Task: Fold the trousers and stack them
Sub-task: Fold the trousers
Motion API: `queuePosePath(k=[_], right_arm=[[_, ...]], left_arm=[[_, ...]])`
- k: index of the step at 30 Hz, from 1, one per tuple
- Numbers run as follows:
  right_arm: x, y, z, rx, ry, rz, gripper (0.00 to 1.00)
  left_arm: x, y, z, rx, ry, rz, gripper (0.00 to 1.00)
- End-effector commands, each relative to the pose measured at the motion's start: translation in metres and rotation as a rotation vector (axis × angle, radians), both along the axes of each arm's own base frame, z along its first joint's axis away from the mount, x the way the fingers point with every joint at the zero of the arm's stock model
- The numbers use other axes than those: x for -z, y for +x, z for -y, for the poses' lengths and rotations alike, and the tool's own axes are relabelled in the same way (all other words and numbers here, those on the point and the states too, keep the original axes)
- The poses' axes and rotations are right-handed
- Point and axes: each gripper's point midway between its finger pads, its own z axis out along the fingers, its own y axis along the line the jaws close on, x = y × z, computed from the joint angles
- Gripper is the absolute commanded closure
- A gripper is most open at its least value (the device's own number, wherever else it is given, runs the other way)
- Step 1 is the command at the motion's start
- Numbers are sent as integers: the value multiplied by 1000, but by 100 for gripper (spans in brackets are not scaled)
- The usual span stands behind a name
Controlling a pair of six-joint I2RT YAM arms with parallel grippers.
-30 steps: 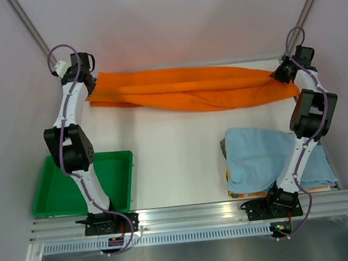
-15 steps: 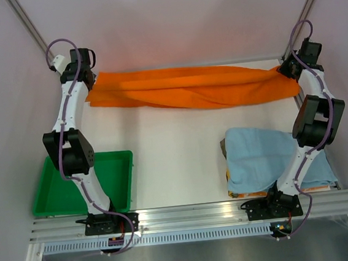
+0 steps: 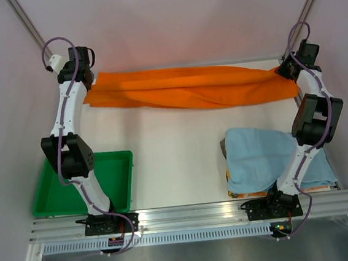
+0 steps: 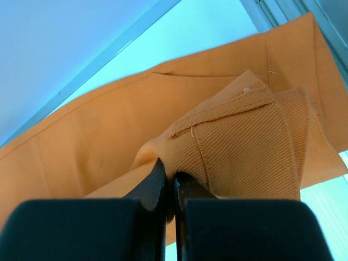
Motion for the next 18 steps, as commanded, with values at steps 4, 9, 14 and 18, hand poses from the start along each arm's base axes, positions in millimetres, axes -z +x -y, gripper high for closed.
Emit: queuePosePath(k=[4,9,14,18], right_arm=[[-2,29,35,54,-81,73,100],[4,55,29,-22,-63,110,100],[26,86,12,-113,-65,145,100],[23,113,-3,-176,-92,207,93]], left_arm=[[40,21,-27,-139,11,-65,98],[71,41,-30,-157,-19,-89,98],[85,79,-31,-121,-34,-6,98],[97,118,-23,-40,-44,77,95]])
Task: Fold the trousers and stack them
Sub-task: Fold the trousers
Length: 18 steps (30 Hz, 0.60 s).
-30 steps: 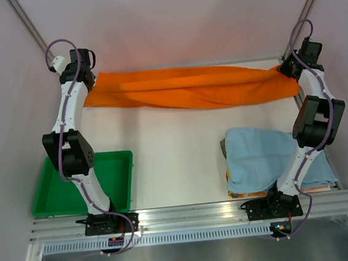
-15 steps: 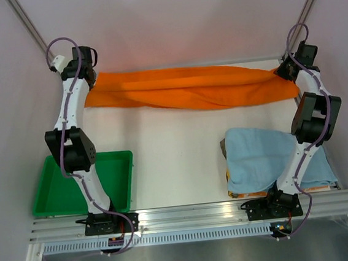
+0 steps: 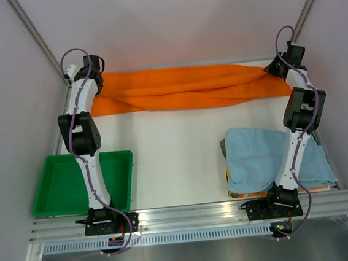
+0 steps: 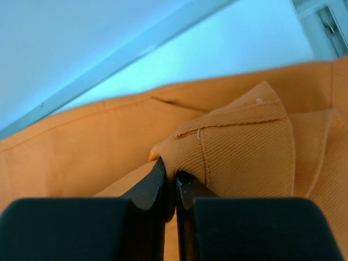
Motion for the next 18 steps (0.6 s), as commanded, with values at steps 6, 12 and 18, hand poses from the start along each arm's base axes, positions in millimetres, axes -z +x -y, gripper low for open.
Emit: queuePosePath(k=[6,12,18], right_arm=[[-44,57,-7,-56,-102,210,37],[-83,57,-10,-63,-120,289,36],[-124,40,-21,-118,-142,318,32]], left_arm=[[-45,84,-9,100,37,308,32],[-83,97,2,226,78,404,25],[-123,59,26,344,101,367,14]])
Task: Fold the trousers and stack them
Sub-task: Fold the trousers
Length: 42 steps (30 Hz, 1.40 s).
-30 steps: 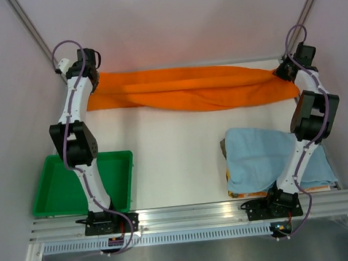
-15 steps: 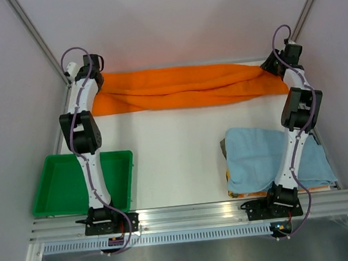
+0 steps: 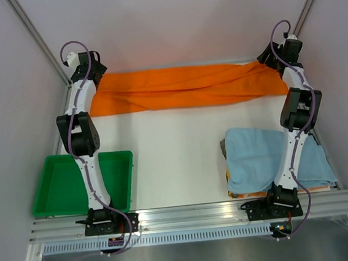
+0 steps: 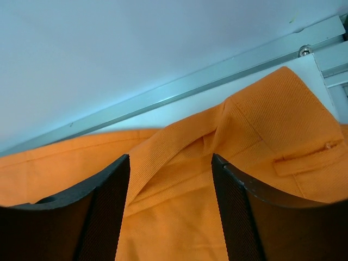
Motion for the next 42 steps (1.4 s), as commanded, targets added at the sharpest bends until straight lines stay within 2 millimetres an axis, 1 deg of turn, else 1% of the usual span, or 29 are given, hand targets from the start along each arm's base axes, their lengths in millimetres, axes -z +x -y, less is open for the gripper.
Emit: queuePosePath(k=[1,2,3,4,5,6,7,8,9,11,13,15,16,18,19,21,24,25,26,27,28,29,30,32,33,34,36,38,42], right_arm=[[-98,-9,-5,-43,-77,149,32],[-87,-17,-7,-49,-71,118,32],[-103,-25,-11,-57,-77,134,31],[-103,-31,-15,-69,-72,130,31],[-84,-42,-18,-70,-56,85,31],[-96,-50,-21,-67,-58,97,32],[-92,-56,-20,-50,-57,84,31],[-67,-69,-23,-47,-43,33,31],[-69,-75,-24,-43,-49,40,32],[-43,-88,-22,-19,-54,-22,34],[-26,-94,-20,-13,-60,-70,36],[-5,-100,-18,-2,-63,-134,46],[1,-101,-16,5,-65,-152,49],[12,-104,-12,28,-70,-181,50],[16,-104,-11,35,-72,-188,50],[25,-103,-6,55,-84,-203,49],[38,-96,-1,68,-87,-224,48],[33,-89,2,70,-92,-208,48],[47,-87,2,70,-86,-230,48],[51,-84,3,72,-81,-232,48],[46,-76,4,76,-76,-214,49],[60,-75,3,74,-63,-235,50],[57,-69,4,76,-54,-222,52],[73,-68,3,76,-41,-254,63],[78,-69,3,81,-30,-271,66],[74,-64,4,83,-27,-265,68],[85,-69,4,87,-18,-312,75],[93,-75,6,117,-4,-370,77],[109,-94,-4,98,21,-442,84]], left_arm=[[-69,-28,19,112,54,67,12],[-88,-41,23,126,55,90,11],[-87,-50,27,141,49,78,11],[-59,-65,32,156,33,12,11],[-55,-75,35,164,24,-1,11],[-65,-86,39,170,6,16,12],[-37,-102,39,166,-9,-44,13],[-33,-106,40,165,-14,-43,17],[-31,-112,40,162,-21,-46,19],[-12,-119,41,162,-26,-87,25],[4,-118,43,168,-36,-118,37],[9,-110,48,191,-60,-118,43],[27,-106,50,194,-75,-154,44],[32,-96,51,191,-87,-181,44],[55,-93,50,184,-92,-231,44],[60,-84,47,166,-86,-255,44],[83,-73,46,149,-98,-290,45],[88,-70,46,146,-101,-291,46],[99,-66,50,154,-118,-297,47],[98,-60,51,161,-124,-280,49],[96,-51,53,171,-128,-246,58],[105,-46,56,186,-139,-247,63],[95,-35,57,191,-137,-208,69],[105,-26,56,206,-127,-216,69],[92,-13,56,216,-112,-184,69],[93,-9,54,220,-99,-186,69],[99,0,54,240,-89,-216,69],[103,-1,59,264,-102,-264,69],[142,-28,61,261,-155,-397,70]])
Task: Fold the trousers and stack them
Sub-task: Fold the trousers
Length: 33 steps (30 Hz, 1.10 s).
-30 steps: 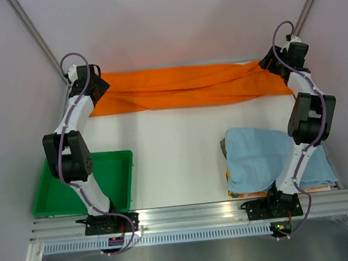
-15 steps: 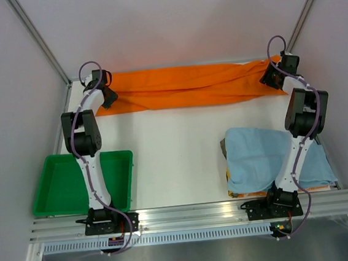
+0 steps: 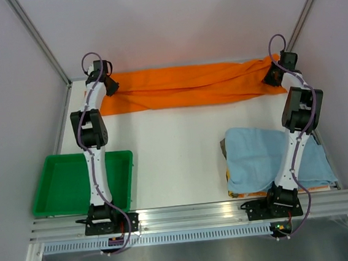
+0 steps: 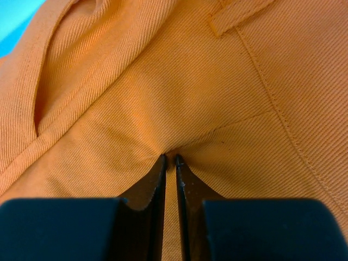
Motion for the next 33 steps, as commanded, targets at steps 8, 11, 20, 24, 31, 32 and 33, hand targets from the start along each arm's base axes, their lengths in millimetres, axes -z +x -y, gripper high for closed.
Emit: queuePosePath(k=[8,11,20,24,31,32,33], right_arm=[[46,-70,-21,15,44,-229,91],[48,-91,-27,13,39,-239,92],[55,-158,-35,27,5,-327,98],[58,-197,-39,39,-16,-375,100],[31,-232,-41,42,-63,-385,100],[26,-233,-41,43,-67,-375,100],[20,-233,-42,39,-67,-360,100]], left_arm=[[32,-79,-5,38,-77,-283,75],[33,-95,-10,34,-79,-306,75],[52,-166,-25,-5,-44,-419,78],[37,-196,-36,-26,16,-435,78],[-15,-237,-57,-46,164,-372,77],[-29,-238,-60,-47,184,-340,77],[-37,-236,-61,-40,192,-317,76]])
